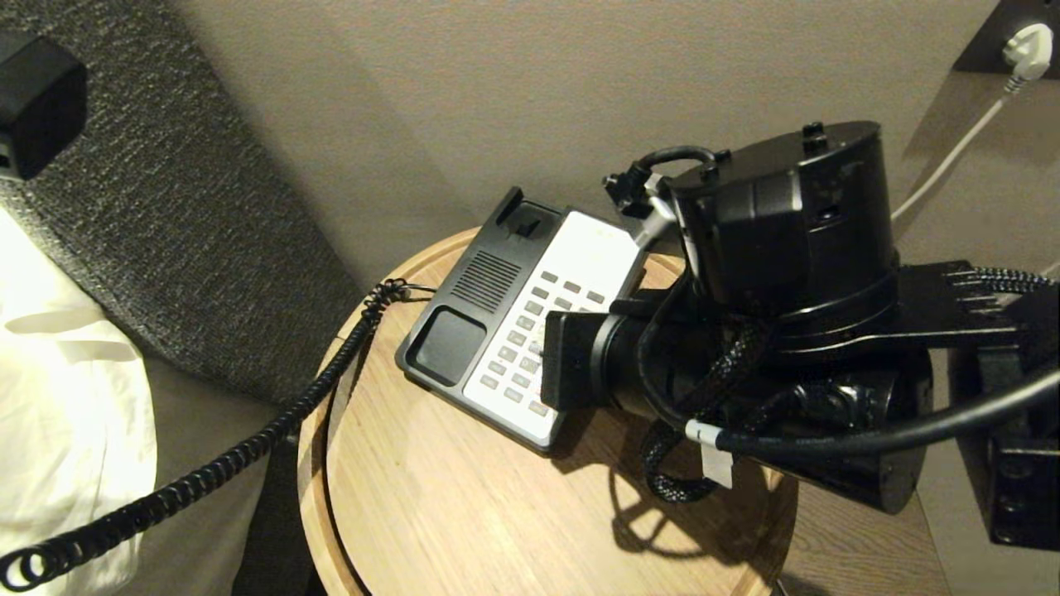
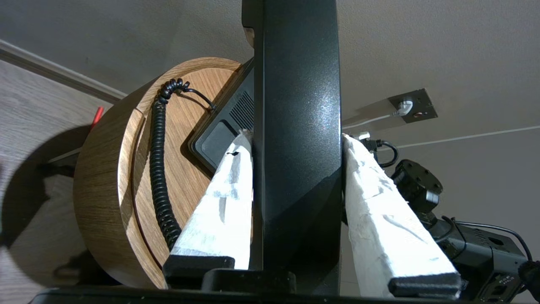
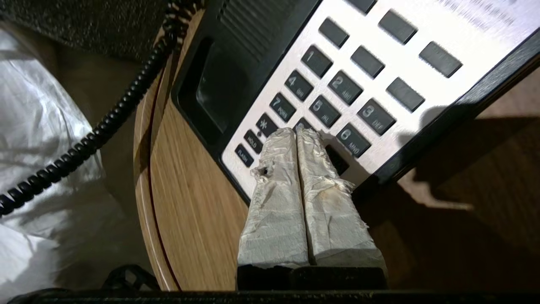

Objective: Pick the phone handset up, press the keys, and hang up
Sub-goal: Dial the number

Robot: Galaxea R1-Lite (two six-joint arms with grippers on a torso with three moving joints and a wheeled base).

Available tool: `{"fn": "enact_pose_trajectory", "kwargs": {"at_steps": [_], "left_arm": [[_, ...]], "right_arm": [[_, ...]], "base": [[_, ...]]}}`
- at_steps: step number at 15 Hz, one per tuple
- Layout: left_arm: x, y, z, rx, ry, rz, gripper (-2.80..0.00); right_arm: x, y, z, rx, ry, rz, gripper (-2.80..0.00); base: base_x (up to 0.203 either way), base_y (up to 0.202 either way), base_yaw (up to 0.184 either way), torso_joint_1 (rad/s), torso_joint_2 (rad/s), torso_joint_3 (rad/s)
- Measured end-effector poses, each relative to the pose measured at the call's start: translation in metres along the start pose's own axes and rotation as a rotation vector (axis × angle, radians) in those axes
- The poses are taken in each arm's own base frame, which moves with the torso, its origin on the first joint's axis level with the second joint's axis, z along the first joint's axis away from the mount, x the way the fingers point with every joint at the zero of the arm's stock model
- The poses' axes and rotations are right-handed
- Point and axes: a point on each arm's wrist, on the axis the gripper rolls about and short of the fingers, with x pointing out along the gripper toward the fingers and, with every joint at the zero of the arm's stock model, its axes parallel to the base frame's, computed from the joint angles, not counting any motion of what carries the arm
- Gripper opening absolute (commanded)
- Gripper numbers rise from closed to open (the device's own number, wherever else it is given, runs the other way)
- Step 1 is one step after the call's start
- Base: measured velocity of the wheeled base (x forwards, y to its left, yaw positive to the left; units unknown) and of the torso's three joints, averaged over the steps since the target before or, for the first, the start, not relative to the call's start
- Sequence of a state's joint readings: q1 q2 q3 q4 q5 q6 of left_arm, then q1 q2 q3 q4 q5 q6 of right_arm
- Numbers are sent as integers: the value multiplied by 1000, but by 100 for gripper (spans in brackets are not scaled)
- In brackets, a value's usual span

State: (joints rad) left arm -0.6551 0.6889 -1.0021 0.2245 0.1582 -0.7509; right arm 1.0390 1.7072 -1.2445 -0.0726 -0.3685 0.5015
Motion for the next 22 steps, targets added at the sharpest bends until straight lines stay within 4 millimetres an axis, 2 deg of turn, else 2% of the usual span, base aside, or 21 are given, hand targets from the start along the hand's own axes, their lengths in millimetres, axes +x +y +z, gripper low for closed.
{"fn": "enact_pose_trajectory", "kwargs": {"at_steps": [22], "left_arm": [[-1,0,0,-1,-2,-2,-280]], "right_arm": [[12,3,-13,-28,40,-12,-280]], "base": [[0,0,0,0,0,0]]}}
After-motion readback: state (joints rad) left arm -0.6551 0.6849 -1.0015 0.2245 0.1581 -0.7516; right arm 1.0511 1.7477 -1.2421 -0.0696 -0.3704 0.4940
